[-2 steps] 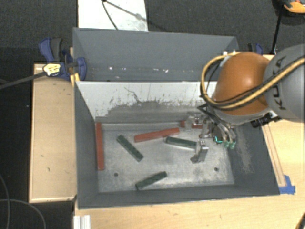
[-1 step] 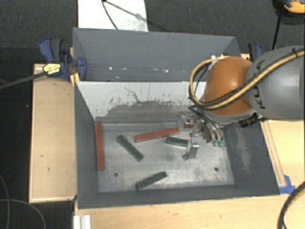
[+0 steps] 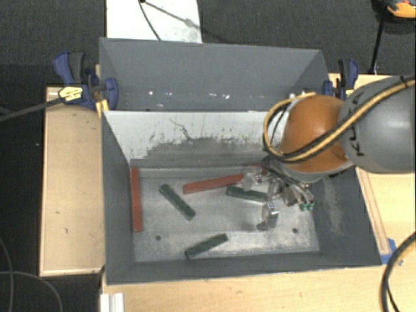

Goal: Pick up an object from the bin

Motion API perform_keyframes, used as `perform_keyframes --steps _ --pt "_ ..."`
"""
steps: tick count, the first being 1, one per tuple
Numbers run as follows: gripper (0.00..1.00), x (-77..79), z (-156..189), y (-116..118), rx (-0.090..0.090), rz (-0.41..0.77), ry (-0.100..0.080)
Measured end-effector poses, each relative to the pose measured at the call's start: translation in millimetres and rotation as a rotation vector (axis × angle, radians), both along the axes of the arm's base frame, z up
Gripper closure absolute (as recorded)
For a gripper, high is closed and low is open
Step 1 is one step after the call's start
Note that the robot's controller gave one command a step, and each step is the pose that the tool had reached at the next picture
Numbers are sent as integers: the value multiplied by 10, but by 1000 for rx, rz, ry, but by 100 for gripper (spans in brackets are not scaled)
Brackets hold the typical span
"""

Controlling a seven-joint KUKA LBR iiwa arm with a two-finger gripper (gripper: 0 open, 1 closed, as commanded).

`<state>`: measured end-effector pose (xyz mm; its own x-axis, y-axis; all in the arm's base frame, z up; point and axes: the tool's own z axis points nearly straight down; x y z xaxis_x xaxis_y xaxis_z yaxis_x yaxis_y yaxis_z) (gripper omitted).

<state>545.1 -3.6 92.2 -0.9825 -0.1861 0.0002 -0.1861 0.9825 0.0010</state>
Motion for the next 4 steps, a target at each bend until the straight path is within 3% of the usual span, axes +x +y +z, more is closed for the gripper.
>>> perform_keyframes --steps 1,2,3,4 --pt "0 307 -149 88 -1 156 -4" --pt "100 5 -217 675 0 -116 -2" --pt "100 5 -217 675 0 -116 -2" --pt "0 -11 340 735 0 170 -6"
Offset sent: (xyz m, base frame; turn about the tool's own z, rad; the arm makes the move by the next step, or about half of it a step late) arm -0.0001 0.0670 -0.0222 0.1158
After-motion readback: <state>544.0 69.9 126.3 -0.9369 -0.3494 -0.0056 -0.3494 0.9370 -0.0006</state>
